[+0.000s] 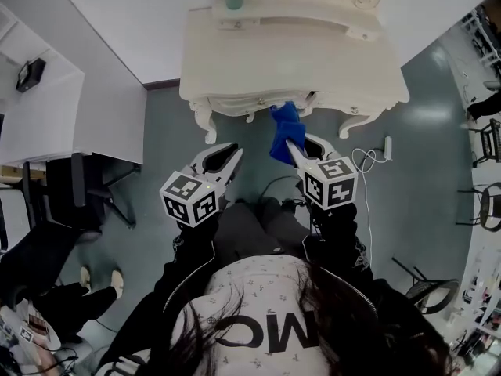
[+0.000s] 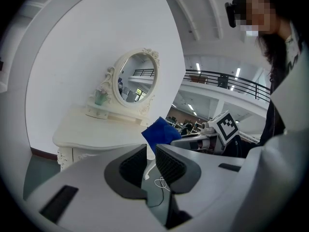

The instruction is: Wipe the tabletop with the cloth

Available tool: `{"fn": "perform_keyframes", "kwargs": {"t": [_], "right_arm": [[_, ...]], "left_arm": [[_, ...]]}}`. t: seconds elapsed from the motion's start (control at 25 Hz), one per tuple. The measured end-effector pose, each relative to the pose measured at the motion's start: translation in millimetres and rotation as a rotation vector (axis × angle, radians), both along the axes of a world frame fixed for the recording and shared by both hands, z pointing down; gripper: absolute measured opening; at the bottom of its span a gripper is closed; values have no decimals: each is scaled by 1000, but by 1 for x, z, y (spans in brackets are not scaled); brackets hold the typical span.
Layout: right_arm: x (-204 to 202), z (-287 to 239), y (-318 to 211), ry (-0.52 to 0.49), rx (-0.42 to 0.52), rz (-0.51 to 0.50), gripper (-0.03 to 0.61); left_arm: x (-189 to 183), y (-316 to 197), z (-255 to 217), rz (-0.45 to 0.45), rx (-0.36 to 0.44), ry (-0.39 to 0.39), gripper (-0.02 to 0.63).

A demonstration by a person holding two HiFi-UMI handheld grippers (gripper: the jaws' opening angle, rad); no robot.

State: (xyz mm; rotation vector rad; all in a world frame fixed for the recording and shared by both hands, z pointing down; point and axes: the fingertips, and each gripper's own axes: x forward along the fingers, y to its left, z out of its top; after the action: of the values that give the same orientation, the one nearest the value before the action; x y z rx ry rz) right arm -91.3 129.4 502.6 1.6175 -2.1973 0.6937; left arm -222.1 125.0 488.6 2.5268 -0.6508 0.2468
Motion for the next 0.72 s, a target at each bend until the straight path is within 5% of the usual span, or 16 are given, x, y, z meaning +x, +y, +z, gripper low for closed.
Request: {"fn": "perform_keyframes", "kwargs": {"t": [0.72], "right_arm": [[17, -5, 122, -16, 19, -196, 93]], "left_arm": [[49, 123, -15, -129, 33, 3, 46]]}}
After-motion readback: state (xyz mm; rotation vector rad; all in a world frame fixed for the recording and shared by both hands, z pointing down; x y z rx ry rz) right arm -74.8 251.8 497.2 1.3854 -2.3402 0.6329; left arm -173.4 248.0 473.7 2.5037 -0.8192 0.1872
